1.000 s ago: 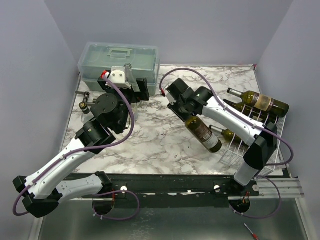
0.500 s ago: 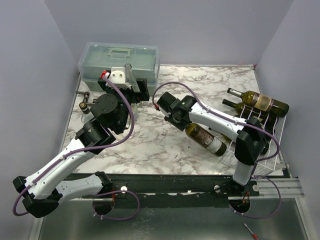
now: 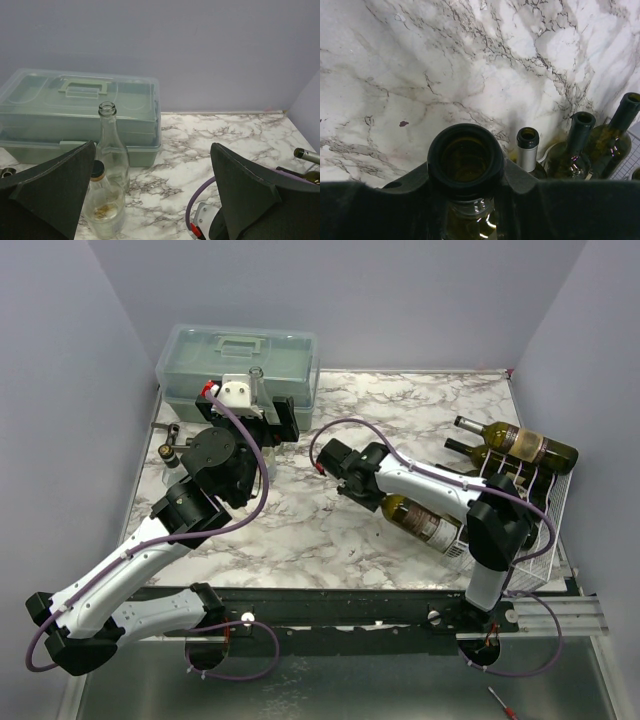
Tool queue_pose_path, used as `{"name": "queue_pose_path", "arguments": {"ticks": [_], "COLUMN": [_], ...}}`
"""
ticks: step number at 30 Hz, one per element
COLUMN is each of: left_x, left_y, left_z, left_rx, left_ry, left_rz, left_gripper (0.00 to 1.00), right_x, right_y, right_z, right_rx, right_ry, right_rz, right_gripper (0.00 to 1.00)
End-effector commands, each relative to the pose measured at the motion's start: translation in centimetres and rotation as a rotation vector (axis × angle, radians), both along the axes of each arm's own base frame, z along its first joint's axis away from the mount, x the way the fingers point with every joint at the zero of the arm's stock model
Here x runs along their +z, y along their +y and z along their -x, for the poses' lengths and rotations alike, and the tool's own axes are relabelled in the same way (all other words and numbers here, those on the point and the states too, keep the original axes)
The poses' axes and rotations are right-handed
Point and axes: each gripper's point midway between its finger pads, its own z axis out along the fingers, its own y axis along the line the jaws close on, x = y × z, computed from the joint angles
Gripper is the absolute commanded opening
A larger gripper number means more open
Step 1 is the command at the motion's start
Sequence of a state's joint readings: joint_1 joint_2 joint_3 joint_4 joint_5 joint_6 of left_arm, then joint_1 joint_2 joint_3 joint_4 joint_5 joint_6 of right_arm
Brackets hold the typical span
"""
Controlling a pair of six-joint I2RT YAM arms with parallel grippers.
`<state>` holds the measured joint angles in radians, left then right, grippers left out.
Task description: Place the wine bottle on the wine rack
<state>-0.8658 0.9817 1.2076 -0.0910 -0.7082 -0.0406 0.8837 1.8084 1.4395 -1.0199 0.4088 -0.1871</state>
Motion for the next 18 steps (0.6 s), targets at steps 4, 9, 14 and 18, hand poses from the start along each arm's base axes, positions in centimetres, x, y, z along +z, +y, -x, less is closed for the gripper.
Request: {"name": "queue_pose_path", "arguments": {"ticks": [4, 9, 14, 18], "left_x": [0.2, 0.1, 0.0, -0.1], "left_y": [-0.1, -0.1, -0.4, -0.4], "left_z": [-0.1, -0.1, -0.2, -0.3], "left_rx": [-0.004, -0.003, -0.016, -0.013], "left_ry": [-0.004, 0.000, 0.003, 0.007], "left_rz": [0.012, 0.011, 0.014, 0.013], "left_gripper": [0.99, 0.99, 0.99, 0.99], "right_x": [1.3, 0.6, 0.0, -0.2], "right_y": [-2.3, -3.6, -4.9, -5.6], "right_z": [0.7, 1.7, 2.6, 3.1], "right_rx": [0.041, 0.055, 0.071, 0.089], "right_ry": [-0.029, -0.012, 0.002, 0.005], "right_rz": [0.088, 0.121, 0.147, 0.159], "right_gripper": [0.01, 0.01, 0.01, 0.01]}}
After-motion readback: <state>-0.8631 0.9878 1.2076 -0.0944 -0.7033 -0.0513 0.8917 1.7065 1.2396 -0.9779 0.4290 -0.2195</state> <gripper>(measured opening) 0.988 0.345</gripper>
